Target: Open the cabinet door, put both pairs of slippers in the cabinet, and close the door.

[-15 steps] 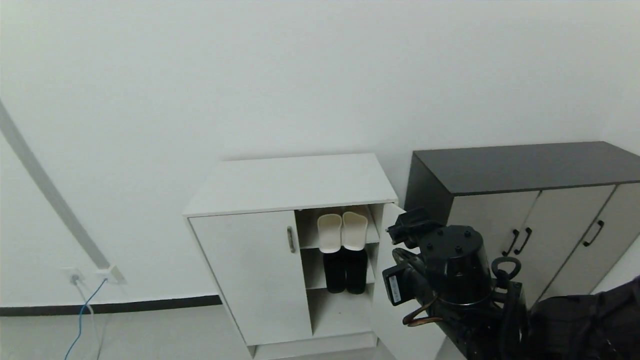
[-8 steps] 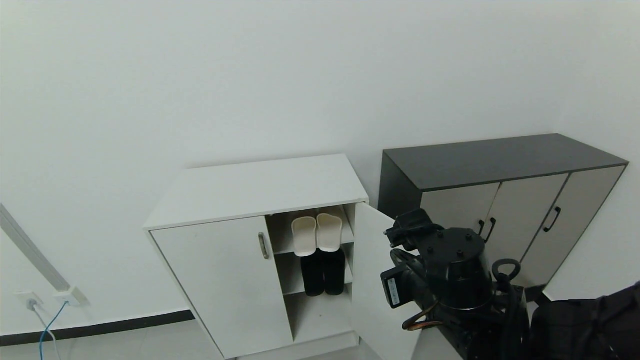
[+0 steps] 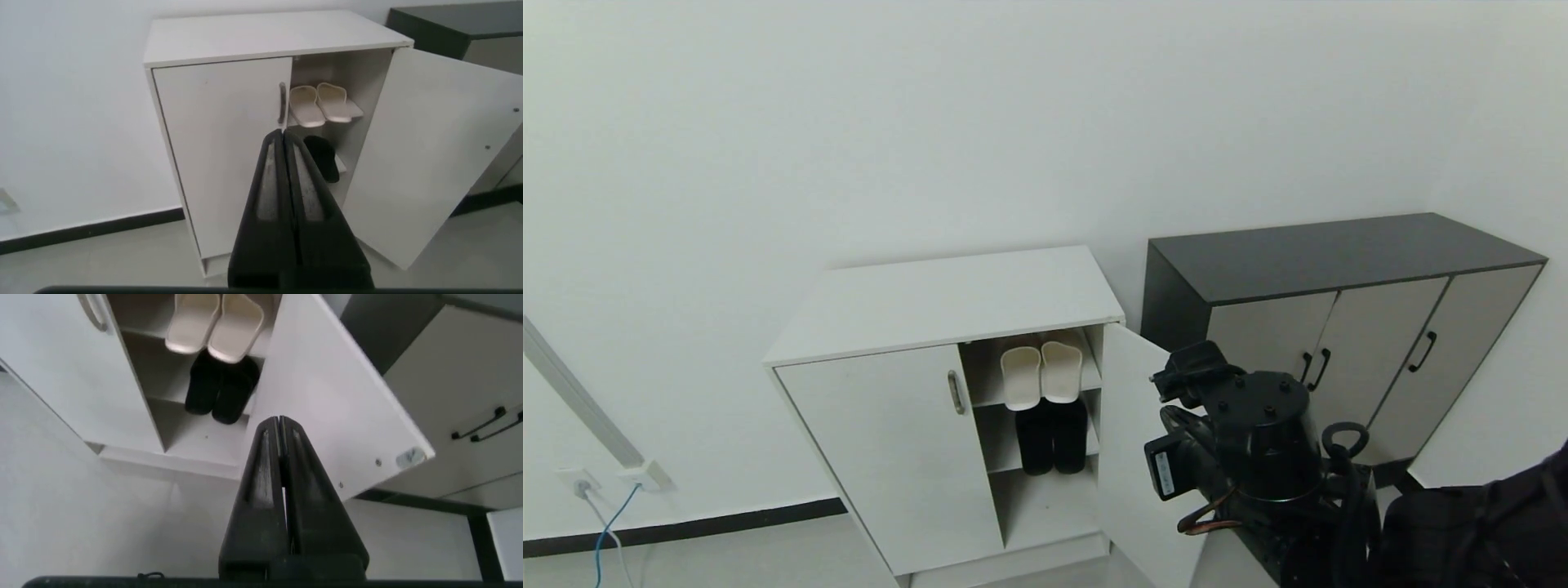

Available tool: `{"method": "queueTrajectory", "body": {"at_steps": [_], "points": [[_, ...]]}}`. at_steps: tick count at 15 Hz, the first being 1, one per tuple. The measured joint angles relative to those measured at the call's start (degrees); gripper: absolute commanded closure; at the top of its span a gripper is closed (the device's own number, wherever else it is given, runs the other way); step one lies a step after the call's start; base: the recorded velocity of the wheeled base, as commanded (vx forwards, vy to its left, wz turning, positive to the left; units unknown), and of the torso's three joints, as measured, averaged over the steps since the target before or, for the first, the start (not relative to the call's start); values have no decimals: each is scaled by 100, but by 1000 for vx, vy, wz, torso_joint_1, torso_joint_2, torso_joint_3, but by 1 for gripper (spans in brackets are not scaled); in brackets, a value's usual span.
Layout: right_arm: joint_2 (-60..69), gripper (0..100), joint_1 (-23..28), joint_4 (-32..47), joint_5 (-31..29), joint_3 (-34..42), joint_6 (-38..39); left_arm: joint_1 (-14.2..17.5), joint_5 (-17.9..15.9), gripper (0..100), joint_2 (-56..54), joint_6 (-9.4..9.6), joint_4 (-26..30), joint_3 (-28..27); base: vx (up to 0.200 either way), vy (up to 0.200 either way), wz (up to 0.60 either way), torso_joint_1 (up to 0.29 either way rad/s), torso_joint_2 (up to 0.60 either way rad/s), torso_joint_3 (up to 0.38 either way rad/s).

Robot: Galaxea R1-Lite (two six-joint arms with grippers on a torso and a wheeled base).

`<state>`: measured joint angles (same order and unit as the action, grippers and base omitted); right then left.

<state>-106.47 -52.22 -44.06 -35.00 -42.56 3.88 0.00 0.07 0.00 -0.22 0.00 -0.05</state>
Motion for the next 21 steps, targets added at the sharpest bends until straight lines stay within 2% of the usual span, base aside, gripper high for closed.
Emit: {"method": "queueTrajectory", "body": {"at_steps": [6, 9, 11, 14, 17, 21], "points": [[-17, 100, 2, -33, 2, 0, 0, 0, 0, 100, 0, -27, 0, 0, 0, 0, 0, 0, 0, 0], [-144, 100, 199, -135, 20, -101, -21, 0, -5, 100, 0, -18, 0, -2, 0, 0, 0, 0, 0, 0], [-362, 100, 717, -112, 82, -625, -46, 0, -7, 100, 0, -13, 0, -2, 0, 0, 0, 0, 0, 0], [-741, 100, 1454, 642, 358, -1653, 4, 0, -7, 100, 0, -27, 0, -5, 0, 0, 0, 0, 0, 0], [-1100, 100, 1926, 1275, 642, -2400, 246, 0, -2, 100, 0, -33, 0, -5, 0, 0, 0, 0, 0, 0], [-1556, 100, 2436, 1907, 1122, -2927, 608, 0, 0, 100, 0, -29, 0, -5, 0, 0, 0, 0, 0, 0]]}}
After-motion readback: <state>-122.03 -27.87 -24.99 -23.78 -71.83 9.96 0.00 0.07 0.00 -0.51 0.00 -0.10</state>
